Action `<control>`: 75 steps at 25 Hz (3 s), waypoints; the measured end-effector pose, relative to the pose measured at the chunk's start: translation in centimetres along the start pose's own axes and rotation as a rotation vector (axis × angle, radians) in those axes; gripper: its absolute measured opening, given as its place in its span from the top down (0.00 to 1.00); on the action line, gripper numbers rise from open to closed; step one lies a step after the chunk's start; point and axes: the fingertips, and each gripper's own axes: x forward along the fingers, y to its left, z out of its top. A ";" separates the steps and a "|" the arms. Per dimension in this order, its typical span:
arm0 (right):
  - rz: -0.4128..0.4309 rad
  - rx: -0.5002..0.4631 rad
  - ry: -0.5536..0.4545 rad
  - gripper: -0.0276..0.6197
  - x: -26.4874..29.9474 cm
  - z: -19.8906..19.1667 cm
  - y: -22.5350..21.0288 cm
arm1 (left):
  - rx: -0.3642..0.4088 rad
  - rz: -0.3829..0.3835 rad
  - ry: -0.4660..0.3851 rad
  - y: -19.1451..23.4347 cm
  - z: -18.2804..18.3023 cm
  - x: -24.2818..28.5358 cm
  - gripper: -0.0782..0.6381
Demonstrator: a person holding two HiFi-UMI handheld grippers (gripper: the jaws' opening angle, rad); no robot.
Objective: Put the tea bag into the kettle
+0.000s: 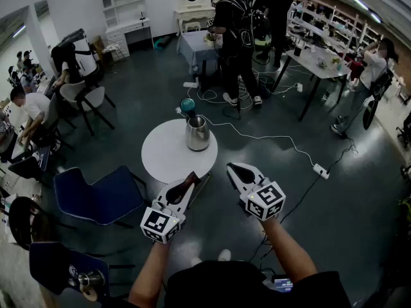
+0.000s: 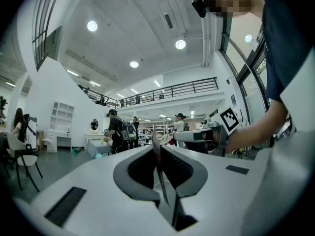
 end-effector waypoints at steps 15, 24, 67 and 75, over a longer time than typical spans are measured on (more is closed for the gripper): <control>-0.033 0.016 -0.018 0.93 -2.7 -0.1 -3.8 | -0.008 0.013 -0.002 -2.0 -0.5 3.1 0.84; -0.027 0.032 -0.008 0.93 -4.1 -1.2 -6.0 | 0.001 0.032 0.021 -3.6 -2.1 5.1 0.84; -0.090 0.080 0.025 0.93 15.4 -1.3 -20.0 | -0.068 0.002 0.065 15.6 -4.4 19.1 0.84; -0.110 0.078 0.031 0.93 19.3 -0.8 -20.9 | -0.079 -0.017 0.060 20.0 -3.9 20.8 0.84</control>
